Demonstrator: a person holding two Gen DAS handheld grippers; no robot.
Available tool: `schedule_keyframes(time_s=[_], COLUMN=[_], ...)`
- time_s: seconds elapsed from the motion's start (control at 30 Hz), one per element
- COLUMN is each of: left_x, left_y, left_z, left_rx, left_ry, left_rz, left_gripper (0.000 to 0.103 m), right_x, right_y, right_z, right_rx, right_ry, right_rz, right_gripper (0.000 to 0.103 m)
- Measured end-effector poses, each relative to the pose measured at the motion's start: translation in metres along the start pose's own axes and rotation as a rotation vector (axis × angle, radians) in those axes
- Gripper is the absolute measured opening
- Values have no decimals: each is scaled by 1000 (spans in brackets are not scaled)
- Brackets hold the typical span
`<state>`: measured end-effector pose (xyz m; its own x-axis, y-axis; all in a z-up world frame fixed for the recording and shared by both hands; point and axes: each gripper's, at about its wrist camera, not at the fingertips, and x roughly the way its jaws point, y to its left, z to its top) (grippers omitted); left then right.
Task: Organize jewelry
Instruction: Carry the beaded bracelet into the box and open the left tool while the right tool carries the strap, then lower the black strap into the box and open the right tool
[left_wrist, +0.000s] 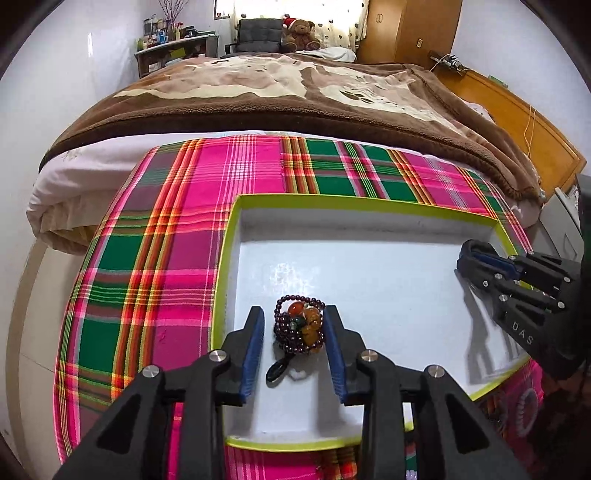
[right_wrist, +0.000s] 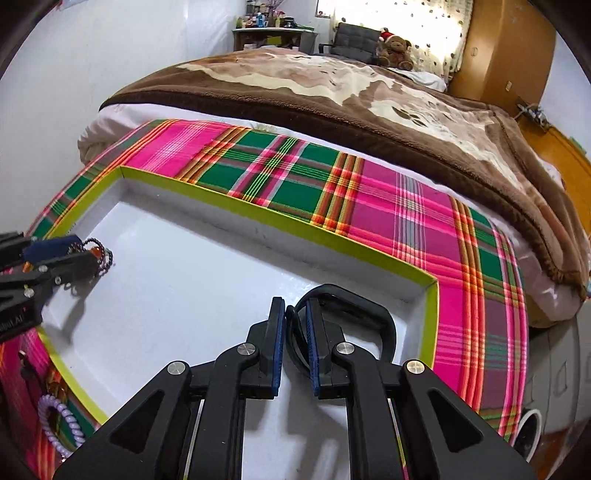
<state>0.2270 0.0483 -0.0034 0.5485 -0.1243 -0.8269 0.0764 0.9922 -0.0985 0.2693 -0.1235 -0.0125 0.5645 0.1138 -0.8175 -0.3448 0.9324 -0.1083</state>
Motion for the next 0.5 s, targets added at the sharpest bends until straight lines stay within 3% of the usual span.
schedule_keyframes(time_s=[0.2, 0.27, 0.4, 0.5], left_x=[0, -4, -10, -19], left_y=[1, 1, 0, 0], left_z=[1, 0, -2, -6], left_rx=[-9, -15, -17, -24], left_ry=[-1, -8, -16, -33], left_rz=[6, 14, 4, 12], left_gripper=[35, 38, 42, 48], right_x=[-4, -9, -24, -36], right_y=[1, 2, 1, 0], right_z=[0, 0, 1, -1], right_rx=[-1, -4, 13, 35], right_ry=[-13, -36, -76, -99], right_rz=[-12, -20, -4, 5], right_gripper=[14, 17, 36, 36])
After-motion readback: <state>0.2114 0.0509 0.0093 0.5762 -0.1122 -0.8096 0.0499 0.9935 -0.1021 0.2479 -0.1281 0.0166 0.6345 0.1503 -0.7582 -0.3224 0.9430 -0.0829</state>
